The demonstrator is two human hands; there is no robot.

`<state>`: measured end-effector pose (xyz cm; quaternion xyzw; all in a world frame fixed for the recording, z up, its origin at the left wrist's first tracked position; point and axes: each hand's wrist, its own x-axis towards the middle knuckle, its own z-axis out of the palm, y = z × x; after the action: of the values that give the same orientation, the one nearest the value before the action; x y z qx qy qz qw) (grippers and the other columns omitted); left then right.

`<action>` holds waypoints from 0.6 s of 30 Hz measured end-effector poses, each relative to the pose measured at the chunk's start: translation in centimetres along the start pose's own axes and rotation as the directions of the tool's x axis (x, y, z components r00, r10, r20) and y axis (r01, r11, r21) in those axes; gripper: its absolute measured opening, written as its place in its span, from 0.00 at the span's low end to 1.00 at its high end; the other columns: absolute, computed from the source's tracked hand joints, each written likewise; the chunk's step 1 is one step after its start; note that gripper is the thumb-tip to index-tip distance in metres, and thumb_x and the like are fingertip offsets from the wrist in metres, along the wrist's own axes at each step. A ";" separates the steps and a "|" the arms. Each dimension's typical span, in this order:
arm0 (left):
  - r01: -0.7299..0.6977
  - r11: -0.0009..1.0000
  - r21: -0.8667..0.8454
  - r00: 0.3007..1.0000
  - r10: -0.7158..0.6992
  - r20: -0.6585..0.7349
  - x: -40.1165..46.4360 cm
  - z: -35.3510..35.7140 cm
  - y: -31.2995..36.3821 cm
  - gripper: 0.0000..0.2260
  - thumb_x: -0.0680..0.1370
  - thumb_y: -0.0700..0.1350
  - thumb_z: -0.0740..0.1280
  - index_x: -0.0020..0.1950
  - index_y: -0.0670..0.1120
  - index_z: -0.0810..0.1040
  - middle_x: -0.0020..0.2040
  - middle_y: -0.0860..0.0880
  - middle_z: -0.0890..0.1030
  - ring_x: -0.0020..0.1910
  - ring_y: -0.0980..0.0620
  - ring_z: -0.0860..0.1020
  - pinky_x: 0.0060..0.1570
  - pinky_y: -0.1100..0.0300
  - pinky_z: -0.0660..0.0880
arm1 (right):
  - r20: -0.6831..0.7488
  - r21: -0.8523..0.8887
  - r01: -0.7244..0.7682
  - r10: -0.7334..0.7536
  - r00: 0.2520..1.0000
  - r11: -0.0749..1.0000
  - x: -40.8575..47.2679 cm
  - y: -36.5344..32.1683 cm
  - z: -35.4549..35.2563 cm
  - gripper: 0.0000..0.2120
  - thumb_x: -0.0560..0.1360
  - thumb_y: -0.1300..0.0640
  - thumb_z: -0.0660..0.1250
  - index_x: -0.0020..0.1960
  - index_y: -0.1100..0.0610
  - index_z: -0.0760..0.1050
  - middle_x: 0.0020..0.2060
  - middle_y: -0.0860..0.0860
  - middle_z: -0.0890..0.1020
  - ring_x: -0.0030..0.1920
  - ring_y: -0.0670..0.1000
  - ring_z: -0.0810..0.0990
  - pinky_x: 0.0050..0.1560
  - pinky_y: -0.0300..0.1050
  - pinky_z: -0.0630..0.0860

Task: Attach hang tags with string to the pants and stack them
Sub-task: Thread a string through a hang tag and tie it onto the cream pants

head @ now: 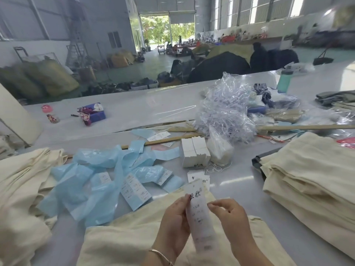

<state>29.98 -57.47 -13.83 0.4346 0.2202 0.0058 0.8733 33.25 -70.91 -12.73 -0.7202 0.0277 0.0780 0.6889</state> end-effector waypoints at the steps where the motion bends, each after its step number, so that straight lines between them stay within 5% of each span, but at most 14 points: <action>1: -0.008 0.999 0.037 1.000 0.007 0.029 -0.3 0.0 -0.2 0.13 0.74 0.46 0.67 0.50 0.37 0.82 0.43 0.39 0.83 0.37 0.46 0.81 0.36 0.56 0.78 | 0.031 0.021 -0.021 0.020 0.999 1.000 -0.1 0.0 0.0 0.06 0.71 0.64 0.73 0.36 0.58 0.82 0.39 0.50 0.83 0.39 0.44 0.78 0.38 0.33 0.70; 5: -0.037 0.980 0.194 0.996 0.019 0.092 -1.8 0.1 -0.8 0.15 0.77 0.45 0.65 0.52 0.33 0.79 0.42 0.36 0.82 0.35 0.44 0.81 0.33 0.57 0.77 | 0.226 0.070 -0.184 0.164 0.960 0.980 -1.0 0.1 0.1 0.15 0.75 0.64 0.66 0.32 0.61 0.82 0.27 0.51 0.79 0.26 0.46 0.72 0.26 0.32 0.65; 9: -0.108 0.944 0.313 0.992 0.083 0.093 -2.6 -0.3 -0.7 0.13 0.75 0.47 0.69 0.48 0.37 0.82 0.46 0.35 0.82 0.42 0.41 0.80 0.44 0.49 0.78 | 0.291 0.156 -0.314 0.261 0.921 0.936 -1.8 0.5 0.1 0.10 0.75 0.66 0.65 0.39 0.64 0.84 0.38 0.63 0.80 0.40 0.57 0.72 0.39 0.46 0.67; 14: -0.149 0.916 0.373 0.985 0.105 0.134 -3.6 0.0 -0.9 0.08 0.75 0.48 0.70 0.42 0.44 0.84 0.44 0.41 0.83 0.42 0.48 0.79 0.45 0.55 0.76 | 0.386 0.322 -0.440 0.308 0.869 0.838 -2.0 0.2 0.0 0.14 0.77 0.67 0.59 0.42 0.67 0.82 0.38 0.64 0.83 0.37 0.59 0.79 0.44 0.53 0.75; 18: -0.166 0.905 0.391 0.978 0.100 0.183 -4.3 -0.5 -0.7 0.07 0.75 0.48 0.72 0.40 0.45 0.82 0.42 0.42 0.82 0.39 0.49 0.78 0.42 0.60 0.75 | 0.460 0.281 -0.480 0.322 0.827 0.831 -2.2 -0.5 -0.5 0.12 0.76 0.64 0.59 0.42 0.66 0.81 0.38 0.64 0.81 0.36 0.59 0.80 0.43 0.53 0.76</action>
<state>25.82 -58.41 -12.97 0.6185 0.1161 -0.0148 0.7770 31.22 -71.55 -11.91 -0.5171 0.0569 0.3600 0.7745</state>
